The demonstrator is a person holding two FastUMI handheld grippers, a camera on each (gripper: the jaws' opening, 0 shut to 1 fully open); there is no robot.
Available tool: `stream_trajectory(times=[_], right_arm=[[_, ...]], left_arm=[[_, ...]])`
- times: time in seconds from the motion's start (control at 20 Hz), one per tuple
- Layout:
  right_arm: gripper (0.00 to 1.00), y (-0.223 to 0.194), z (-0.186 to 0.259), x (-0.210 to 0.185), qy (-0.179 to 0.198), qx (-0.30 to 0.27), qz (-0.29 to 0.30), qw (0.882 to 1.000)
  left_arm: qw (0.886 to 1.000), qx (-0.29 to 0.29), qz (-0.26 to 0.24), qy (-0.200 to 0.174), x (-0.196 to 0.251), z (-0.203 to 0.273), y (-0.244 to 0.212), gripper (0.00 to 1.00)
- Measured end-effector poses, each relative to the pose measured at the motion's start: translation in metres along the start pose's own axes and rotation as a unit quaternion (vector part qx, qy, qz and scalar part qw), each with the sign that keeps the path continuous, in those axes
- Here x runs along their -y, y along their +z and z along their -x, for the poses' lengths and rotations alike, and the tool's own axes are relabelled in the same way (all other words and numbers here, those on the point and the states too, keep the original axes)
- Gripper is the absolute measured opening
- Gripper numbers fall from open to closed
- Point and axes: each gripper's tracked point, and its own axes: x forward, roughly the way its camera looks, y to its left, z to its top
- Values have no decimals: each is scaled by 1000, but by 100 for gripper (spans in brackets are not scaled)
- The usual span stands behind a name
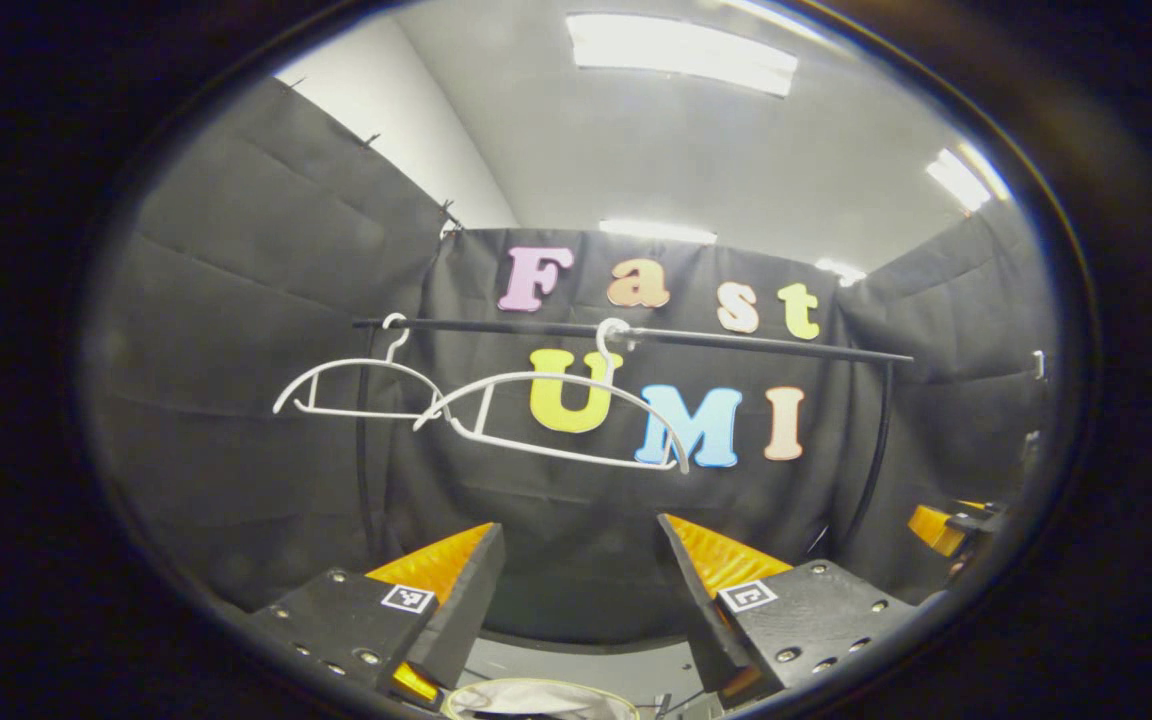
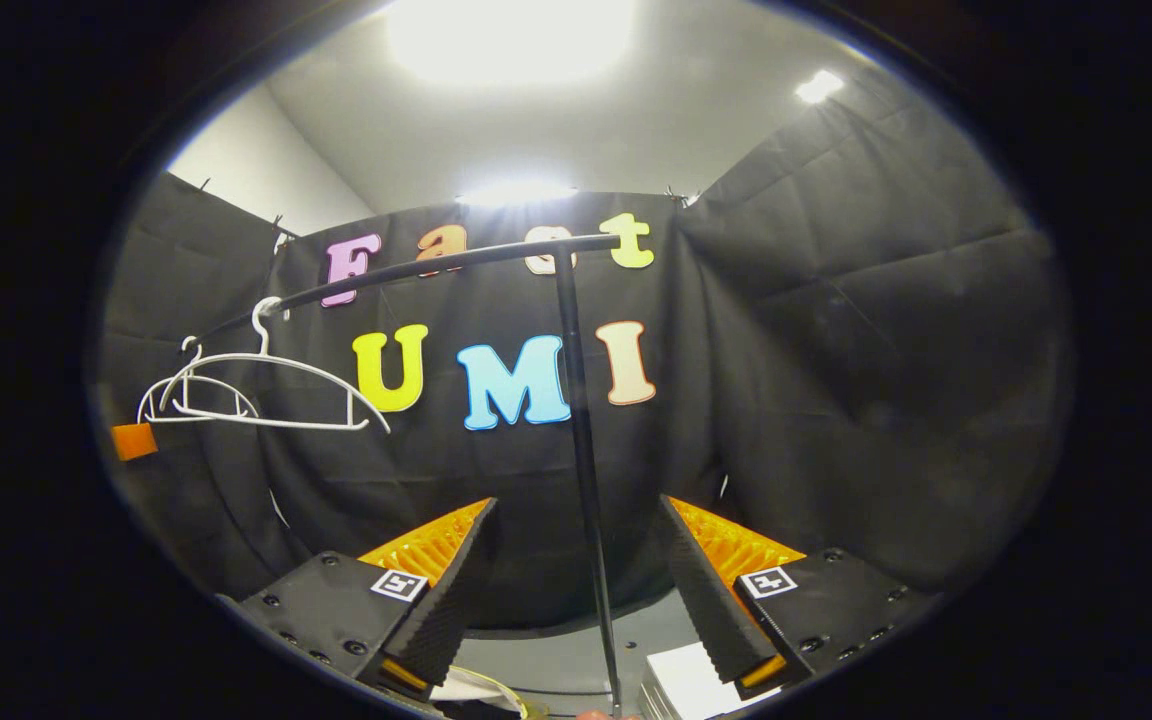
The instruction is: Grasp the clothes on the hanger with both hands and then place them into the laundry hamper below.
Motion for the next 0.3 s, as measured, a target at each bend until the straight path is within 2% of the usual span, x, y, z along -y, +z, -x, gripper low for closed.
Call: stream_trajectory(times=[0.3], right_arm=[[98,-10,17,-12,-19,-6,-3,1000]], left_arm=[[999,11,-40,-8,-12,4,-8,87]])
